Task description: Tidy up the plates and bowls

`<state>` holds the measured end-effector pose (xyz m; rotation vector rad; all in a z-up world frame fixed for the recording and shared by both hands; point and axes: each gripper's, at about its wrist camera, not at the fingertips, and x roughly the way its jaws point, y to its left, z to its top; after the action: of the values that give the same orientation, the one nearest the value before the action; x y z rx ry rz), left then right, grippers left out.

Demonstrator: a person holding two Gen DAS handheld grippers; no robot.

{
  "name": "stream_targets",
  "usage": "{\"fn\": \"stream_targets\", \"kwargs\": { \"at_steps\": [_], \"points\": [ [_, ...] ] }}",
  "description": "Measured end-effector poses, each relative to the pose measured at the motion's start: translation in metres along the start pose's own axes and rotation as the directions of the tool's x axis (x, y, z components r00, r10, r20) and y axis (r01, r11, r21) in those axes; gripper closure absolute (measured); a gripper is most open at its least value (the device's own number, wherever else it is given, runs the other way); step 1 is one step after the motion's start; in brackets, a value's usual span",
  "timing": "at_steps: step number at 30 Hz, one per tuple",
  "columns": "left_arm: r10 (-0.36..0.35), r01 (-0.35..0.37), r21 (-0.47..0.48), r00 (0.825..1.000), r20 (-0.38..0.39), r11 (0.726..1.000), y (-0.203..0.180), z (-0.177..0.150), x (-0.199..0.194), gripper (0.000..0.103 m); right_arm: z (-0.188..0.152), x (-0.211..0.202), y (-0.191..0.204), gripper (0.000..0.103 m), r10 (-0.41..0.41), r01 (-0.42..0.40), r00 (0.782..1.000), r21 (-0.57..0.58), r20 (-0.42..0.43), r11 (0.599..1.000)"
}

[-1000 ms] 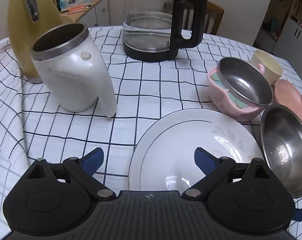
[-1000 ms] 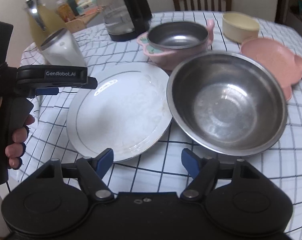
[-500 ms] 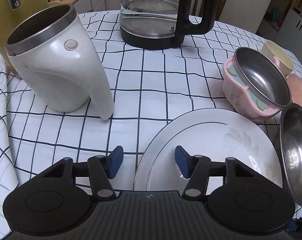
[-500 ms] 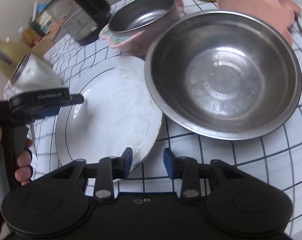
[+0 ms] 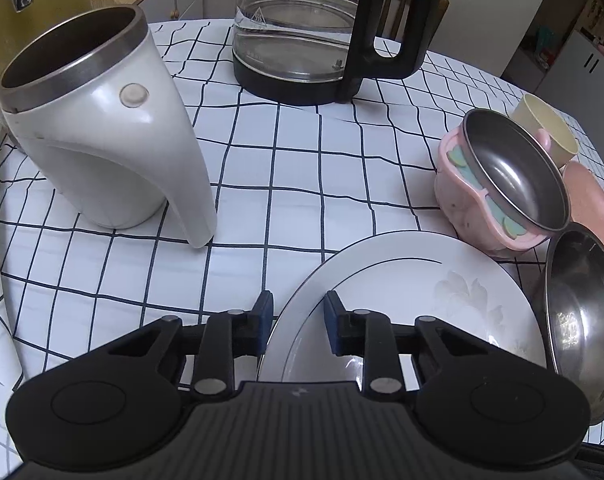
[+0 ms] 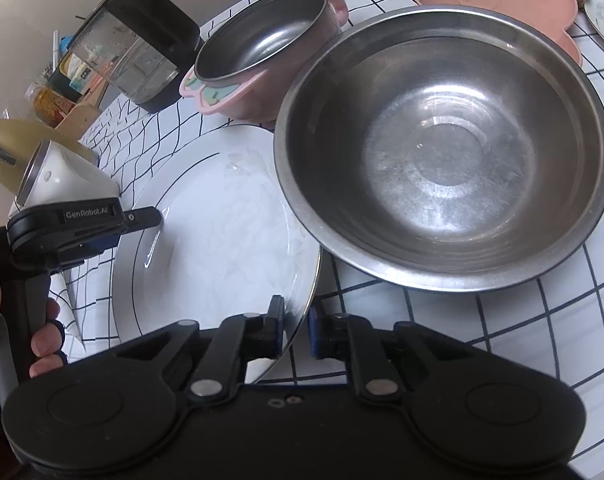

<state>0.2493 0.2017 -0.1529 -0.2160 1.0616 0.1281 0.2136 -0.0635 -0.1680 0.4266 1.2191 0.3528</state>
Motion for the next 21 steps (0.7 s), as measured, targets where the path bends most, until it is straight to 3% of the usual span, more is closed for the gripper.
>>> {"fn": "stream_targets", "kwargs": {
  "at_steps": [11,21],
  "points": [
    [0.029,-0.029,0.022,1.000,0.011,0.999,0.000,-0.020,-0.016,0.085,-0.013,-0.010,0.005,0.091,0.006,-0.006,1.000,-0.102,0.000,0.995],
    [0.044,-0.042,0.073,0.999,-0.020,0.996,-0.020,-0.078,-0.047,0.086,-0.041,-0.033,-0.022,0.091,0.044,-0.057,0.995,-0.148,-0.091,0.987]
  ]
}}
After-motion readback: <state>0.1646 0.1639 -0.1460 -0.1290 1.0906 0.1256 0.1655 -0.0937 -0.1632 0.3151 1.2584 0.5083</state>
